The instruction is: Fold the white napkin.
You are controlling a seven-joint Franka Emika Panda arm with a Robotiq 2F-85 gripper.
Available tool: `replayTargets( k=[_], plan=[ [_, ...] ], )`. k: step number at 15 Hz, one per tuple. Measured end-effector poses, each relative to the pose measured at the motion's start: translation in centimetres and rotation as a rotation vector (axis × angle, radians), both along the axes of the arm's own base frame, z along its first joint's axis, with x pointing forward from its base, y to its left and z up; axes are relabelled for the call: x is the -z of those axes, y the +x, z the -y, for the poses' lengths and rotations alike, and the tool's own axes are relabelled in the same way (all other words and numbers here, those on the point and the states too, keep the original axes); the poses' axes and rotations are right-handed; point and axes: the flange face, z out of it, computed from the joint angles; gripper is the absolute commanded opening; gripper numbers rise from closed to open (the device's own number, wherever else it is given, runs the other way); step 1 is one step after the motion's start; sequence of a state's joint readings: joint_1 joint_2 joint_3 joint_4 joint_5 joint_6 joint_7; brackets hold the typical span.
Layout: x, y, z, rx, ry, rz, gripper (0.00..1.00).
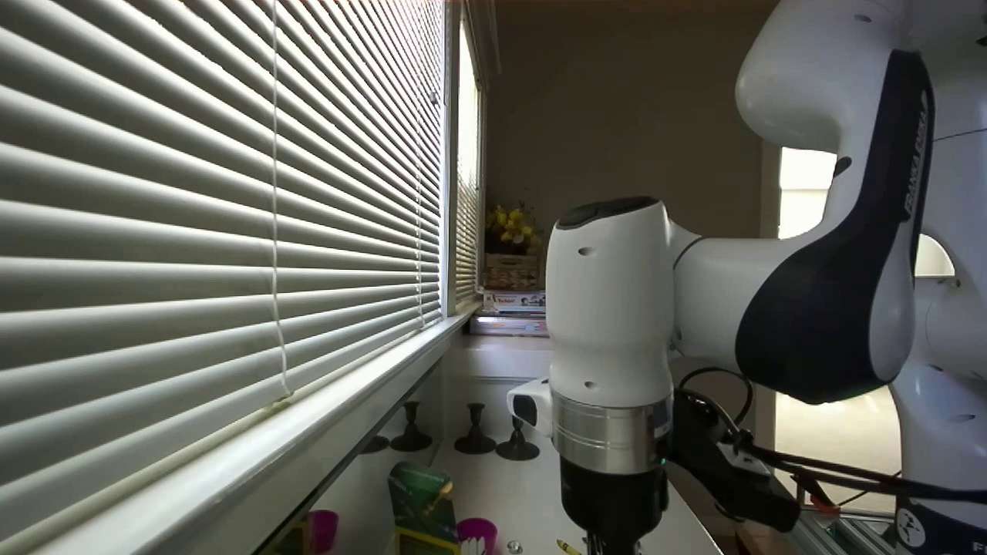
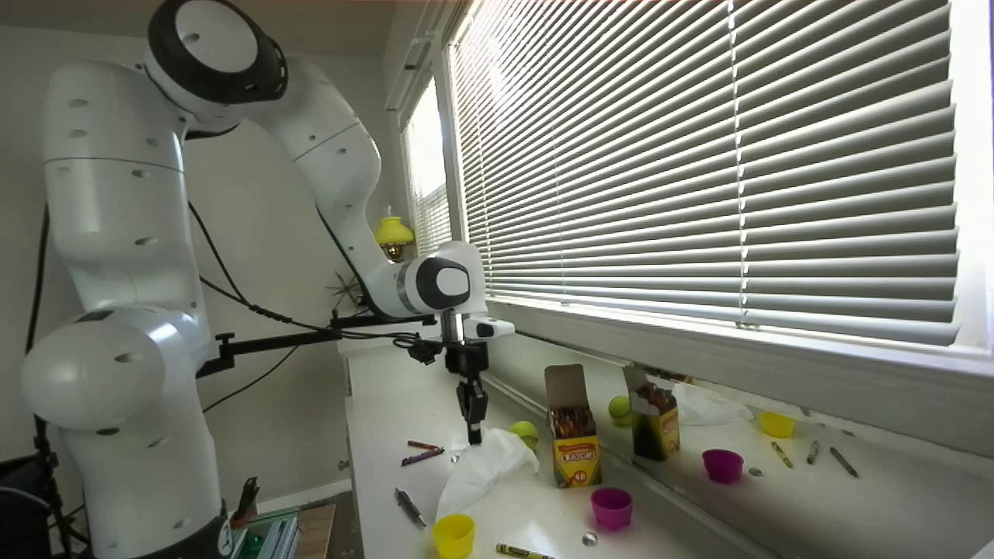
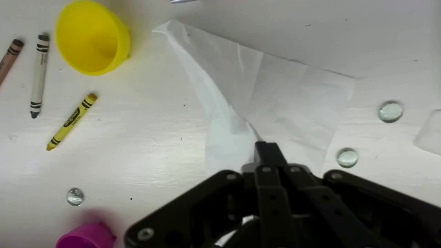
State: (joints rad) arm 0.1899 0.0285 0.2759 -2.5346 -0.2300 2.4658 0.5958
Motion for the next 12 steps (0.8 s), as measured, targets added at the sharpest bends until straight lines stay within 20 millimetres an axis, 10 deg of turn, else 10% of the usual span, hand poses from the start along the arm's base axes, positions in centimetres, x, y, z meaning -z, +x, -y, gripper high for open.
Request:
replayTargets(
  k=[12],
  plan=[
    [6.8,-1.9,-2.1,-0.078,-0.047,-0.135,0.00]
  ],
)
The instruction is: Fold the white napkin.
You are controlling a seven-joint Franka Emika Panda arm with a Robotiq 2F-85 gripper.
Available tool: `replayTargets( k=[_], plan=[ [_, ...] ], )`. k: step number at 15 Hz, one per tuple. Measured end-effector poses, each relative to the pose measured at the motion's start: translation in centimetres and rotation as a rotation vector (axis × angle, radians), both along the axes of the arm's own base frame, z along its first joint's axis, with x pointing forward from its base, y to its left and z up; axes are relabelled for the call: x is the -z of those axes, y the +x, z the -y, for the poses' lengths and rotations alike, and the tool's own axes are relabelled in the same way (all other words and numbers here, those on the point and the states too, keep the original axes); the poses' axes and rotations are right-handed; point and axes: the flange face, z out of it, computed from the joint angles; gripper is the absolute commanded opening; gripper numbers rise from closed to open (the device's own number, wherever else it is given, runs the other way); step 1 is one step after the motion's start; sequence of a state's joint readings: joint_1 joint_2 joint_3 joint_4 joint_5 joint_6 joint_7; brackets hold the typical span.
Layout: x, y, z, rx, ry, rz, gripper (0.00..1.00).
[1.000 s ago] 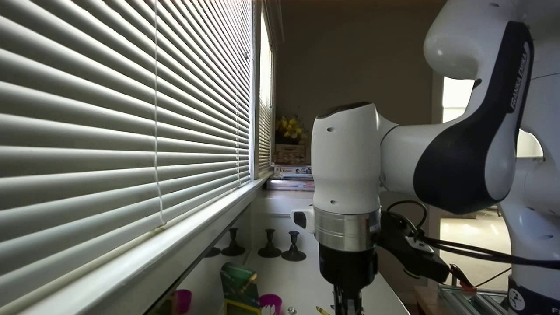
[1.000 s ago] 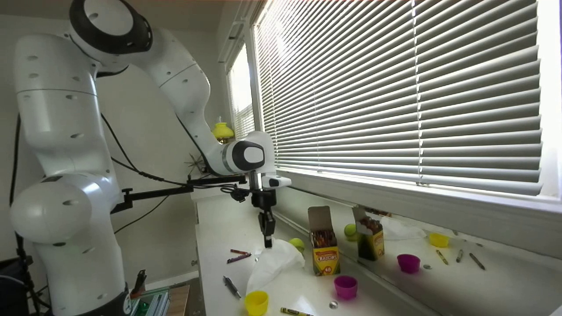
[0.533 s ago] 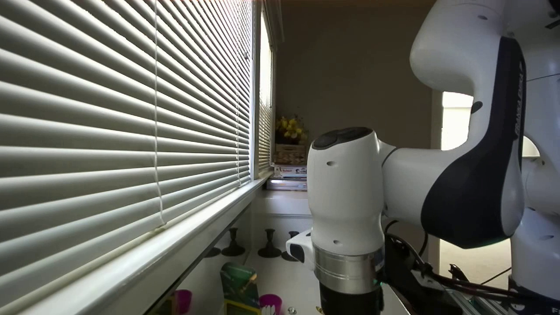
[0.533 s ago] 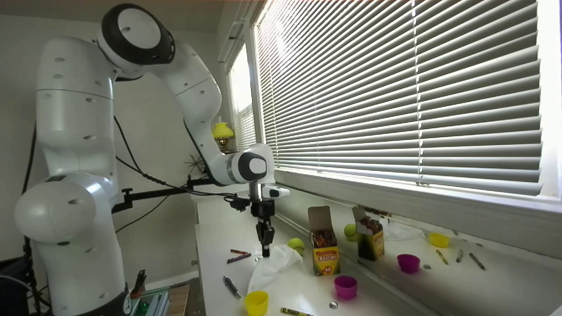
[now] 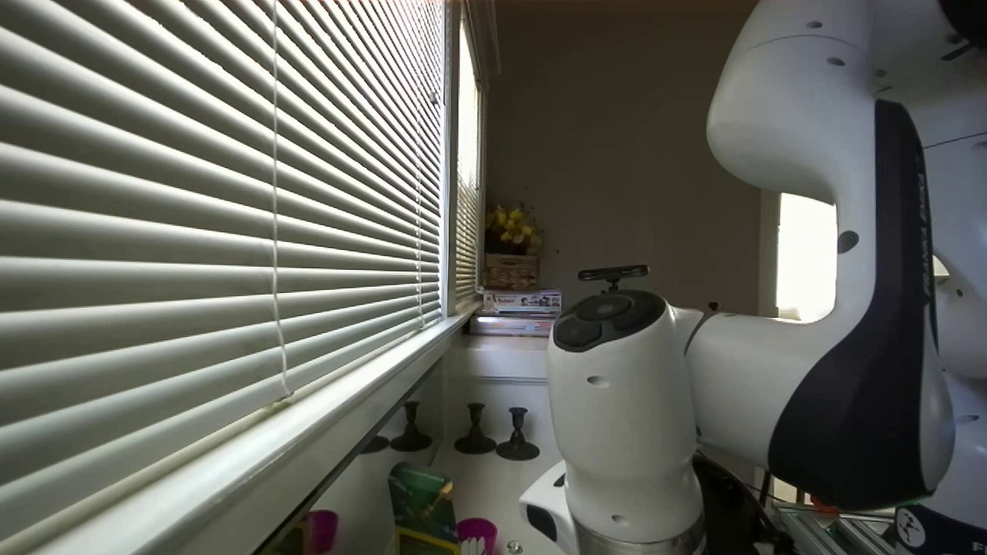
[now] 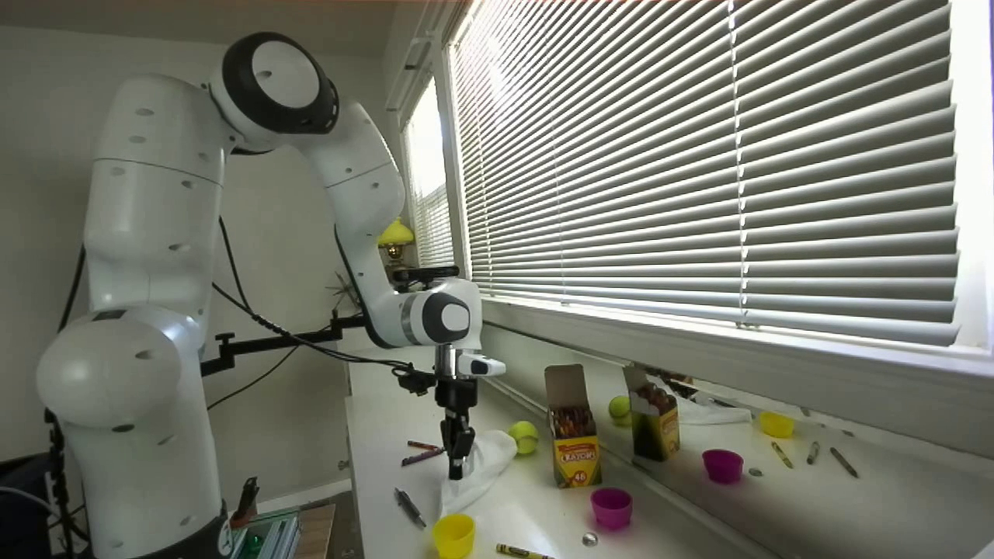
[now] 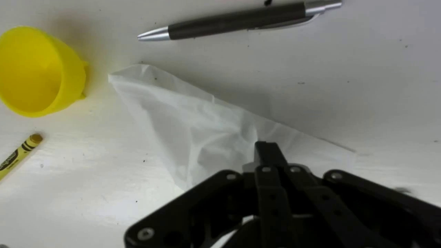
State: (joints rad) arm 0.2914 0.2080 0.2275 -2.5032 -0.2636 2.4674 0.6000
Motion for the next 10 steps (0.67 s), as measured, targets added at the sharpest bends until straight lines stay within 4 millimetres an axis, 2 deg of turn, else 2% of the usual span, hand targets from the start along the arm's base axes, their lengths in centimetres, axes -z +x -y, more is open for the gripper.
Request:
replayTargets(
  k=[3,5,6,7,10],
  plan=[
    [1.06,-0.46,-0.12,-0.007,-0.010,-0.022,0.00],
    [1.06,-0.45,-0.19,-0.009,-0.011,-0.021,0.00],
    [1.07,-0.46,-0.20,-0.010,-0.012,-0.020,0.26],
    [1.07,-0.47,-0.21,-0.011,-0.013,-0.020,0.27],
    [1.06,-0.46,-0.23,-0.015,-0.012,-0.020,0.45]
  ],
)
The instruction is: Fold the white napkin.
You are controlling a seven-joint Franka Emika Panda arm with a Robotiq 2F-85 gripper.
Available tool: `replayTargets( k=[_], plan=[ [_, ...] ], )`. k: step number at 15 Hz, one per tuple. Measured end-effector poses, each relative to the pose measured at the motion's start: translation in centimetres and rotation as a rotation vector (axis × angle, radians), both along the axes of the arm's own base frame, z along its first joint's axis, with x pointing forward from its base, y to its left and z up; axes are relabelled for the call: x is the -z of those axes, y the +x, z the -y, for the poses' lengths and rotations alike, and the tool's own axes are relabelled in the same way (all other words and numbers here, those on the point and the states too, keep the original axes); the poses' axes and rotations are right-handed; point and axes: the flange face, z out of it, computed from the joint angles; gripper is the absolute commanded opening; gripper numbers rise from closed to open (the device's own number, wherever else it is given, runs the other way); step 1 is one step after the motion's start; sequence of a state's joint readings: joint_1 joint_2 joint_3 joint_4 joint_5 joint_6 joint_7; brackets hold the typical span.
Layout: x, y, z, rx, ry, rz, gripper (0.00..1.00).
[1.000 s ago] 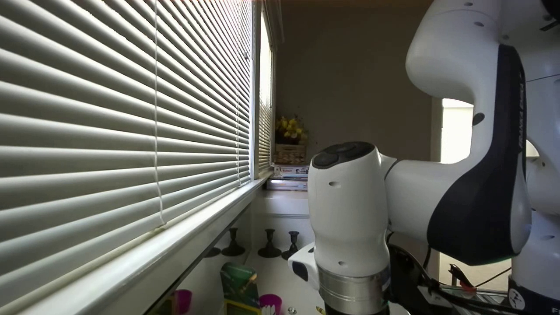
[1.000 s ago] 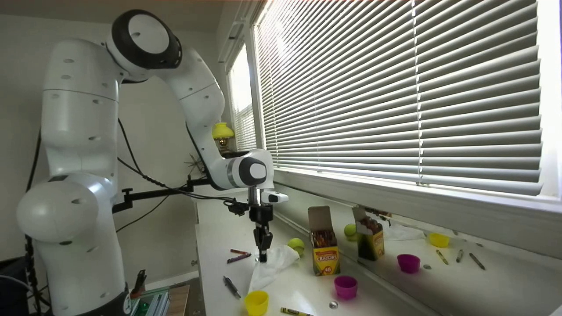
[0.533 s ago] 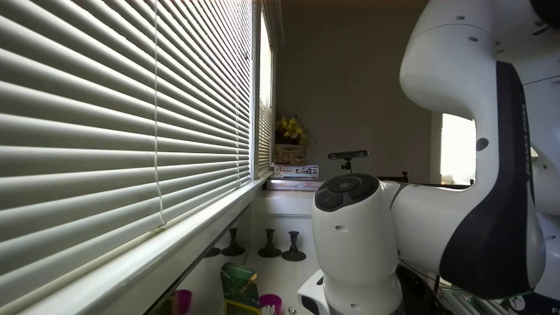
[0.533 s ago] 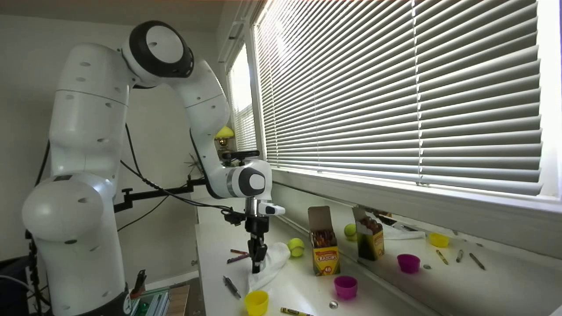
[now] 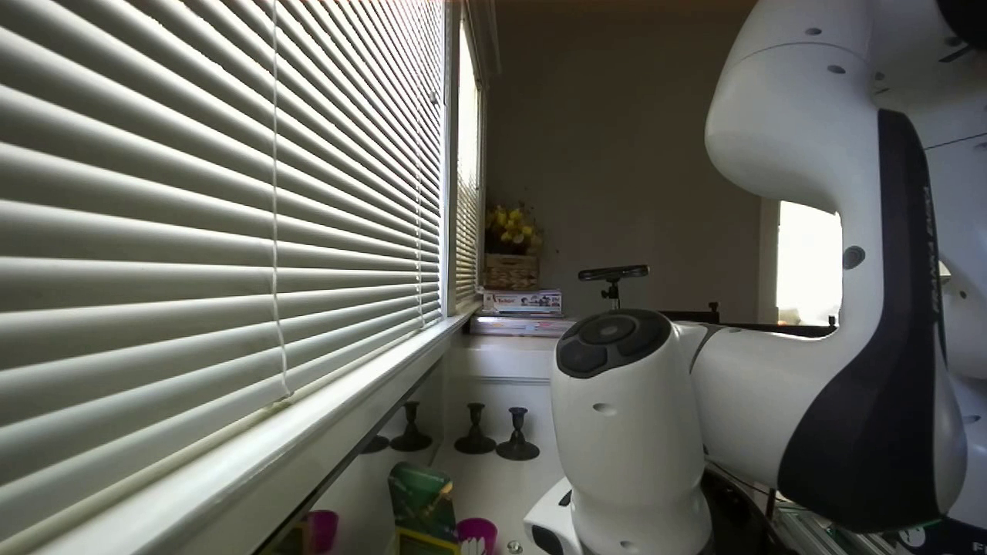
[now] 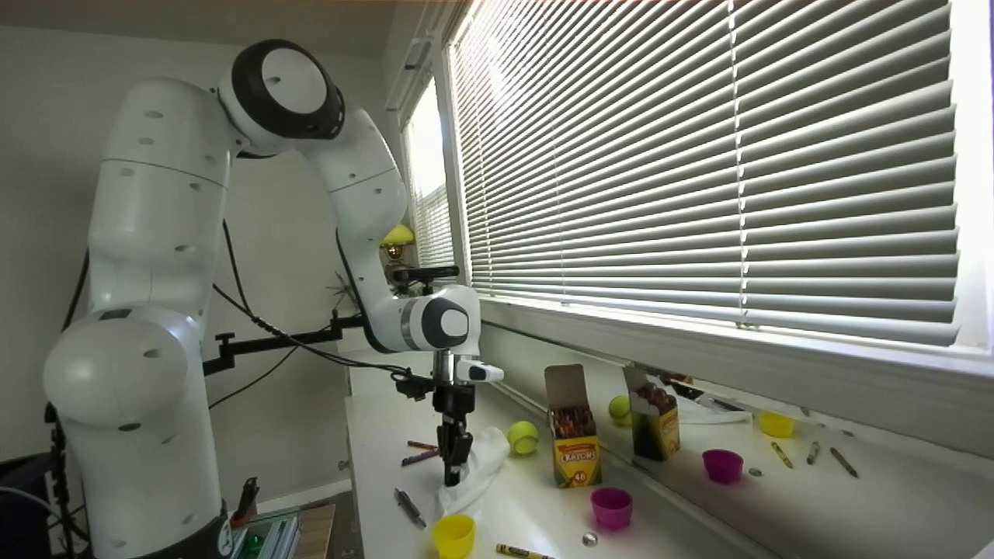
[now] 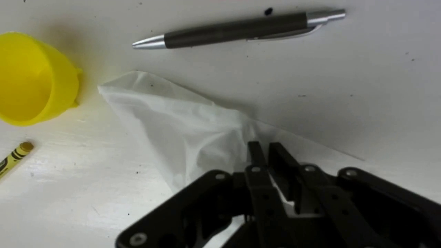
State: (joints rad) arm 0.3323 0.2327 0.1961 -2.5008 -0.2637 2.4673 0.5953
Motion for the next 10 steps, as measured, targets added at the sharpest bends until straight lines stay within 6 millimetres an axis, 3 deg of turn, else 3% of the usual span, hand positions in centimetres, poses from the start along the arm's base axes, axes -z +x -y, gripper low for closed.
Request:
replayTargets(
  k=[4,7,10],
  plan=[
    [-0.7,-0.1,-0.1,-0.019,0.012,0.004,0.74],
    [-2.3,0.1,0.1,-0.021,0.034,0.016,0.96],
    [-4.7,0.3,0.9,-0.005,0.070,0.004,1.00]
  ],
)
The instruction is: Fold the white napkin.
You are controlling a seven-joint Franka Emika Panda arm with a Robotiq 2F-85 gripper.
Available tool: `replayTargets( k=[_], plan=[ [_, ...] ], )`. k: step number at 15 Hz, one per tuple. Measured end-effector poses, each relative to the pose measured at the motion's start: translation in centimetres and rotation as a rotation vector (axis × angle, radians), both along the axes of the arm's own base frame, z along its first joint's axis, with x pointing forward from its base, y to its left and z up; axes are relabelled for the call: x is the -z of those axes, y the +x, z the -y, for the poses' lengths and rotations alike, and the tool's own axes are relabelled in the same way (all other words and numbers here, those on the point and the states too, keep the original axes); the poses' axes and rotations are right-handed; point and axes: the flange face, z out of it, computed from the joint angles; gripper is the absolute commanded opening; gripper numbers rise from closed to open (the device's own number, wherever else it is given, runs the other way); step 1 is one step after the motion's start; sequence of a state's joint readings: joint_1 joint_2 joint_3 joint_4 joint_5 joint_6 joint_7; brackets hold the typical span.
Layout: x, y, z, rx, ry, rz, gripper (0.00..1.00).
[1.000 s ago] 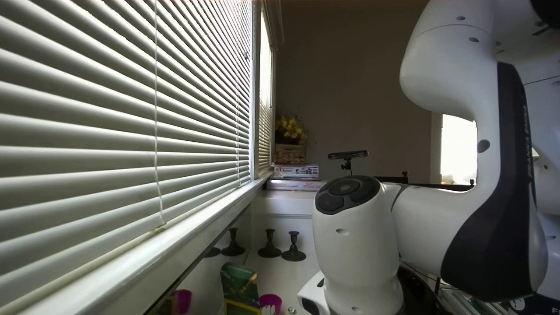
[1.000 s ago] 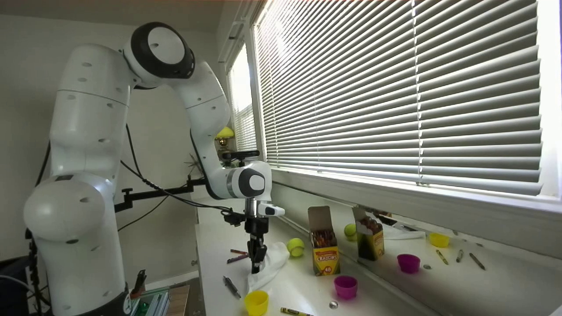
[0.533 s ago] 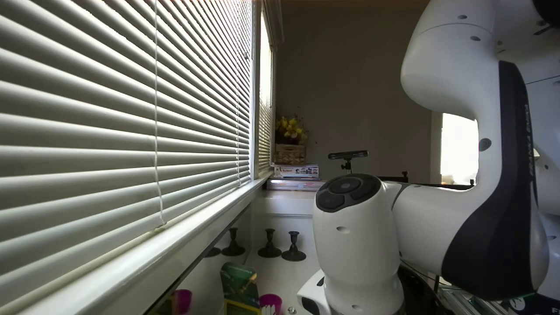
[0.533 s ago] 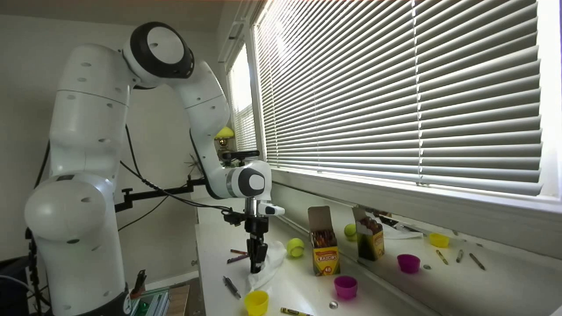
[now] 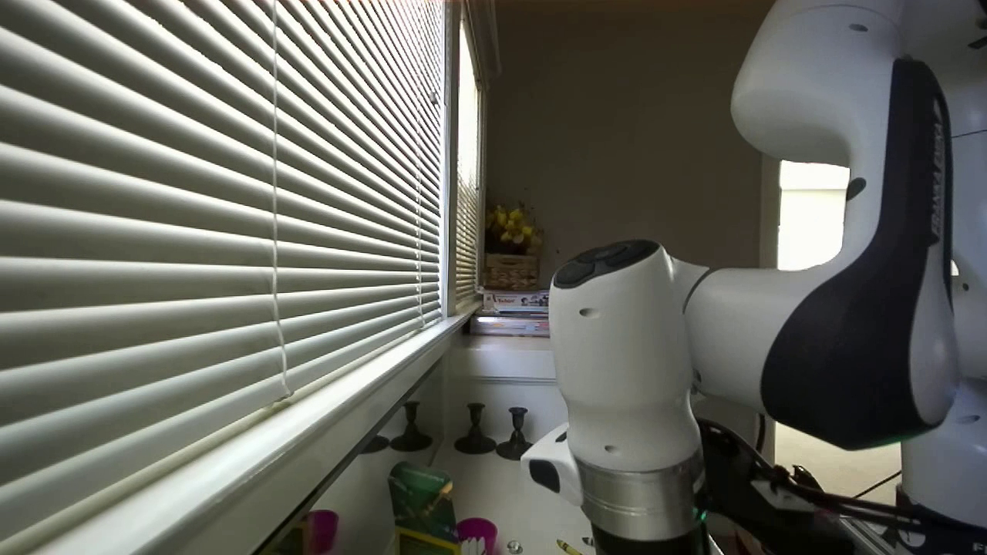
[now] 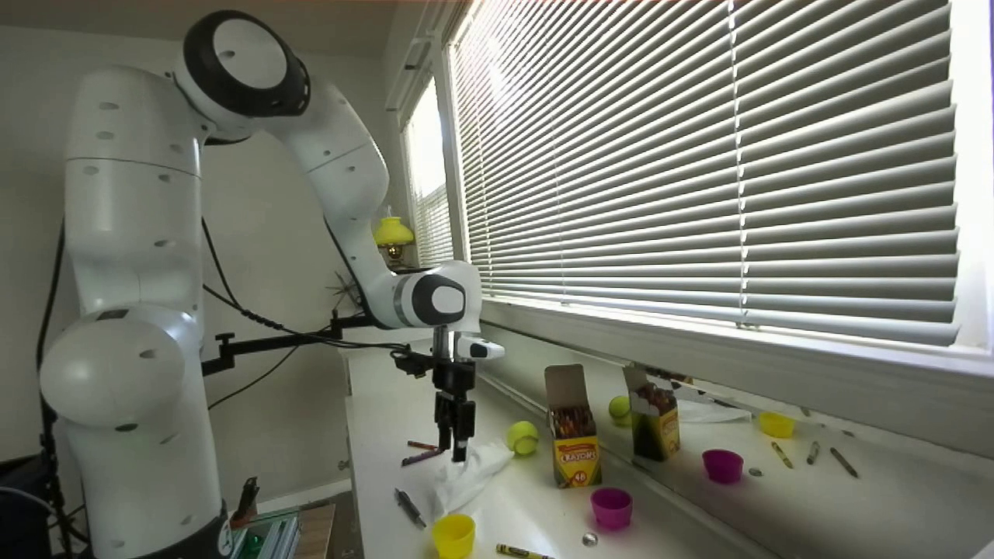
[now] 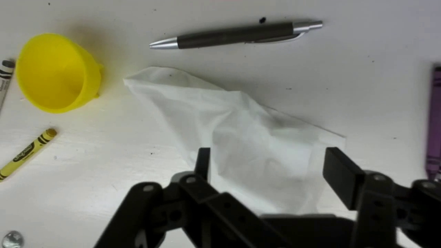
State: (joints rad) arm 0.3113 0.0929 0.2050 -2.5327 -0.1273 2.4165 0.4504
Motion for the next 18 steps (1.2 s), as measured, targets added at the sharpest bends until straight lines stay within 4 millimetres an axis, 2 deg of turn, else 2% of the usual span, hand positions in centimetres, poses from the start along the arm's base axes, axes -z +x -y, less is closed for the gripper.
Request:
replayTargets(
  k=[4,7,9,14,16,18],
  plan=[
    [-2.8,0.5,1.3,0.033,0.028,-0.008,1.00],
    [-4.6,1.4,3.2,0.099,0.060,-0.020,1.00],
    [-5.7,2.5,5.4,0.171,0.091,-0.017,1.00],
    [-9.0,5.7,12.2,0.380,0.165,0.038,1.00],
    [-9.4,5.9,13.0,0.399,0.169,0.043,1.00],
    [-9.4,5.9,12.8,0.396,0.170,0.043,1.00]
  ],
)
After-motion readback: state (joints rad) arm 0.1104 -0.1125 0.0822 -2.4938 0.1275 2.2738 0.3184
